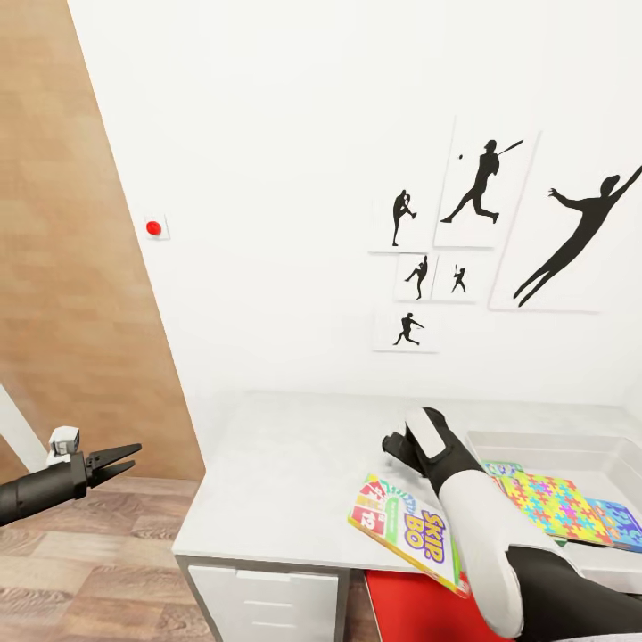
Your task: Put all the toys in the child's room - the three board games (two on the bed and one on the table), the two jigsaw puzzles on the table, and the tennis ball on the table - inside the toy box on the table in the child's room.
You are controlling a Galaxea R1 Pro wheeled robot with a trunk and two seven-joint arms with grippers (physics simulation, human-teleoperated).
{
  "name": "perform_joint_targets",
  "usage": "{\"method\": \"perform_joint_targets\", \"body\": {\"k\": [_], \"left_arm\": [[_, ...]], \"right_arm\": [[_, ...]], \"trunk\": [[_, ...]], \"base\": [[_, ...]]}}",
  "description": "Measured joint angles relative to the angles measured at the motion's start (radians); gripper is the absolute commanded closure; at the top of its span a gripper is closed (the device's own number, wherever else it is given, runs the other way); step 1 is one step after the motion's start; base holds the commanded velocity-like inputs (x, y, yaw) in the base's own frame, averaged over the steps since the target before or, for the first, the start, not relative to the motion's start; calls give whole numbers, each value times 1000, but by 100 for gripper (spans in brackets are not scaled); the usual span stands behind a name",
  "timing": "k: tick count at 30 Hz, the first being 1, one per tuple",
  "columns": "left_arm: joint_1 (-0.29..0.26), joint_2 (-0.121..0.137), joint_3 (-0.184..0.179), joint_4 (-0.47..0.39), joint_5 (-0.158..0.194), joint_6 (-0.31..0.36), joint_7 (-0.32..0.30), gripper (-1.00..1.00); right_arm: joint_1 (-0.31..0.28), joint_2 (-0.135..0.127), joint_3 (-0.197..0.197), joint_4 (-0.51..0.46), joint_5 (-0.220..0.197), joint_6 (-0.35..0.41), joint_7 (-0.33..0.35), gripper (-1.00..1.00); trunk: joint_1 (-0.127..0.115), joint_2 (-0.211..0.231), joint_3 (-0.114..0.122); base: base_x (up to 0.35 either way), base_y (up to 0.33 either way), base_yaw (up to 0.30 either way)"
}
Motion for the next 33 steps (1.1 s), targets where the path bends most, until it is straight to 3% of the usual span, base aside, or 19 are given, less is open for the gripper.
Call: {"method": "perform_joint_targets", "body": {"k": [8,17,33], "left_arm": [[0,0,0,0,0,-1,0,-100],[0,0,0,0,0,-1,0,-100],[0,0,0,0,0,-1,0,-100]], "right_arm": [[-1,-6,-3,1,1,-30,-1,-100],[-3,-31,-4,-6,2,-37,-1,-100],[-1,-35,-2,-7,2,-42,0,-100]], "trunk": [[0,0,-2],[0,0,-15],[0,0,-41]], "base": [[3,0,0],[0,0,0],[0,0,0]]}}
